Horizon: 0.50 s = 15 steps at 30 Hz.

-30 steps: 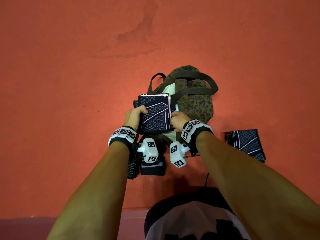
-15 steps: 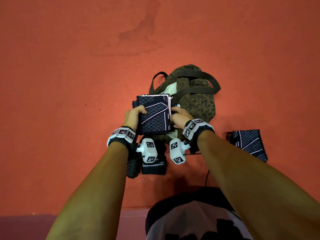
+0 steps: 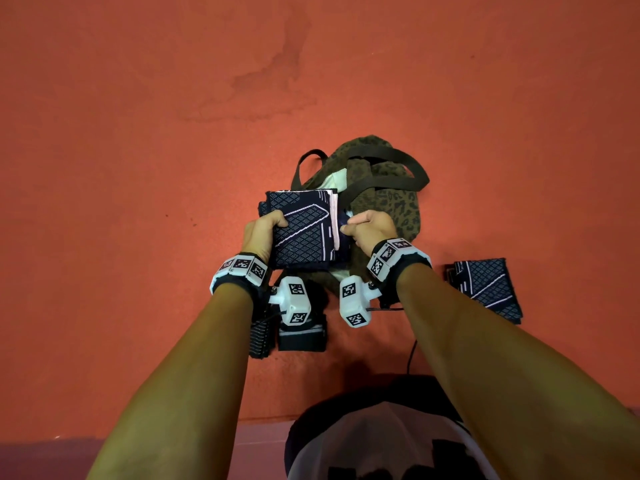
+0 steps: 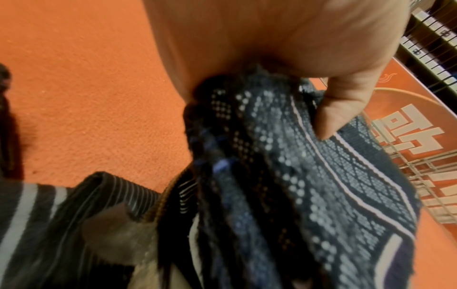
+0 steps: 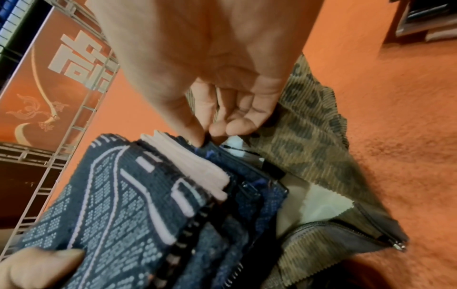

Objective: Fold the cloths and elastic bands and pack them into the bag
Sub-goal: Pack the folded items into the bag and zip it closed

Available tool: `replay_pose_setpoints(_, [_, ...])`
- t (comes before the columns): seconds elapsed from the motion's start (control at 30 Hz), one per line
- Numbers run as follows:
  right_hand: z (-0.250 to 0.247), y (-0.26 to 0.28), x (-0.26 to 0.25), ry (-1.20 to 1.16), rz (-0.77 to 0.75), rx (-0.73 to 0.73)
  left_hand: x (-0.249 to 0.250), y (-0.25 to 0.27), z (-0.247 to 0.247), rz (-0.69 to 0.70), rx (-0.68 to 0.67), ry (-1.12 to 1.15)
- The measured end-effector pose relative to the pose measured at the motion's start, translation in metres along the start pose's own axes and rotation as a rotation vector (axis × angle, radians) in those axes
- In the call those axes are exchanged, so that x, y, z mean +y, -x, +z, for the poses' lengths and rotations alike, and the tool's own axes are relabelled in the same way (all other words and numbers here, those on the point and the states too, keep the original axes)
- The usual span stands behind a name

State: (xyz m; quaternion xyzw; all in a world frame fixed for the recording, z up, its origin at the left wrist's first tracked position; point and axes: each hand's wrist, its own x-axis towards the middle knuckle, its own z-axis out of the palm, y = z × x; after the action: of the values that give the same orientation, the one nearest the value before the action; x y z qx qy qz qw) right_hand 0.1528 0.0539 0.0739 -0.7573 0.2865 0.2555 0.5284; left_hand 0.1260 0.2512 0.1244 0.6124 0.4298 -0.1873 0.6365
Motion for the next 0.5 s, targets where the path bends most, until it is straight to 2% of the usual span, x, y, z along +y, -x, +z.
replay_pose_setpoints(0.1, [-0.001, -0.001, -0.004, 0.003, 0.023, -0.026, 0.002, 0.003, 0.001, 0.005, 0.004, -0.002])
replay_pose_setpoints(0.23, [0.002, 0.001, -0.010, 0.054, 0.069, -0.139, 0.001, 0.007, 0.002, 0.002, 0.005, -0.005])
replay_pose_setpoints(0.5, [0.019, 0.009, -0.011, 0.015, 0.095, -0.220, -0.003, 0.008, -0.009, 0.025, 0.067, 0.017])
